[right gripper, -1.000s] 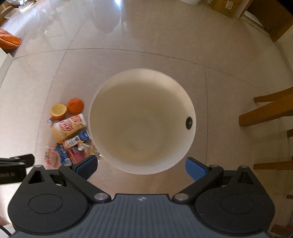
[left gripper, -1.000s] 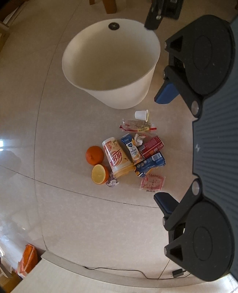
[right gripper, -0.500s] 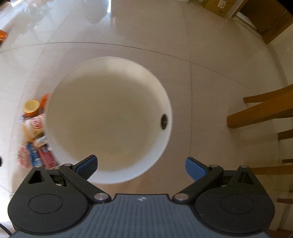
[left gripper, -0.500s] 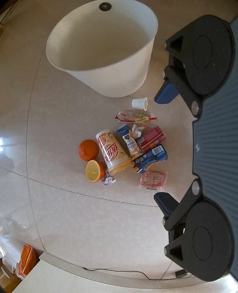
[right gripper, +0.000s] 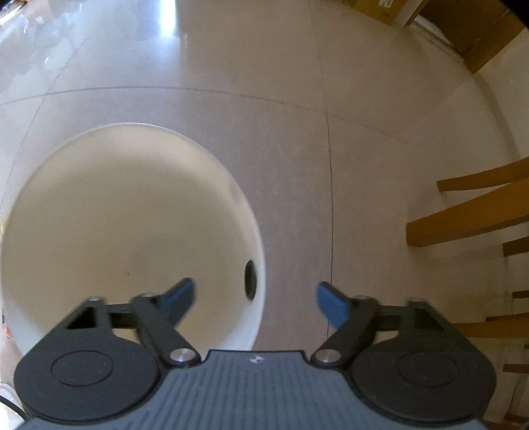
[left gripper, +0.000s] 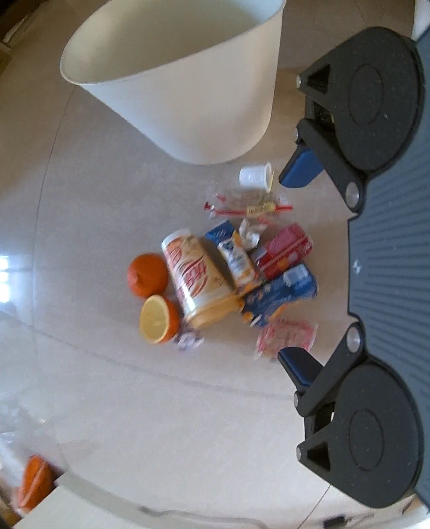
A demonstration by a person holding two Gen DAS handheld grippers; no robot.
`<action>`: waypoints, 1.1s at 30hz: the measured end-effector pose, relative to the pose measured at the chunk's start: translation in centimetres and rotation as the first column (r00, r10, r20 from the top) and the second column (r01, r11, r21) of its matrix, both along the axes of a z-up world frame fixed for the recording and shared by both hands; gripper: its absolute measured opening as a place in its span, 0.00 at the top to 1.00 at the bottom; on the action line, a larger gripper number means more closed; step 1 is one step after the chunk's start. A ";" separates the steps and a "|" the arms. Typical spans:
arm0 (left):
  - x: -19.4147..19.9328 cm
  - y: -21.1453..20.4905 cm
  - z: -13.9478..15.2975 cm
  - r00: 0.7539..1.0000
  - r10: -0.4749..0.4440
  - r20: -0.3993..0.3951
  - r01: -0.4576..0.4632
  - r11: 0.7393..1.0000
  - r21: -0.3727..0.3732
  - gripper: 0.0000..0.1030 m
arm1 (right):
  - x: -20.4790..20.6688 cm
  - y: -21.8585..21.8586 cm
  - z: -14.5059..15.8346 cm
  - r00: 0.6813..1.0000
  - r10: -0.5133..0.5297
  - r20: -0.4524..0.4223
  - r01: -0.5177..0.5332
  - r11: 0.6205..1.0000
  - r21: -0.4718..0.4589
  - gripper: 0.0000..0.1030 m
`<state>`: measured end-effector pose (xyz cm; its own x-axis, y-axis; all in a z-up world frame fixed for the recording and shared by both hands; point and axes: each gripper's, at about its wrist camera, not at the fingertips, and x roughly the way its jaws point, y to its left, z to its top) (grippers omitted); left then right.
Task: Collect trash
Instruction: 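Close the right gripper on the white bucket rim, then tilt the bucket toward the pile with the right gripper while the left tool approaches the items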
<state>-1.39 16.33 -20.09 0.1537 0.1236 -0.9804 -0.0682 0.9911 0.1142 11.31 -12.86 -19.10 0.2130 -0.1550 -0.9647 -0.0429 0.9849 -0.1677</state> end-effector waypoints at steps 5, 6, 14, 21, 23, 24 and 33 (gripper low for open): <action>1.5 -0.1 -1.0 0.998 -0.058 0.001 0.058 0.998 -0.013 0.01 | 1.3 -1.0 -2.1 0.999 -0.005 -0.039 0.006 1.000 0.012 0.49; 1.7 -0.1 -1.0 0.997 -0.075 0.012 0.075 0.997 -0.006 0.01 | 1.4 -1.2 -2.5 0.999 -0.012 -0.048 0.012 1.000 0.017 0.53; 3.6 1.1 -1.0 0.990 -0.122 0.071 0.122 0.992 0.008 0.01 | 1.8 -1.7 -4.1 0.993 0.017 -0.117 -0.005 0.995 0.097 0.85; 5.3 1.0 -0.4 0.972 -0.197 0.131 0.198 0.980 0.006 0.01 | 2.1 -1.9 -4.3 0.992 0.030 -0.125 -0.017 0.995 0.100 0.85; 5.6 0.4 -0.5 0.961 -0.241 0.135 0.240 0.971 0.024 0.01 | 2.1 -1.9 -4.2 0.993 0.020 -0.115 -0.008 0.995 0.104 0.85; 5.8 0.1 -0.5 0.956 -0.260 0.137 0.257 0.966 0.034 0.01 | 1.9 -1.8 -4.3 0.993 0.016 -0.114 -0.004 0.995 0.099 0.86; 4.4 -0.8 -1.7 0.920 -0.377 0.109 0.375 0.926 0.044 0.01 | 1.5 -1.4 -3.1 0.993 -0.029 -0.115 0.040 0.995 0.094 0.86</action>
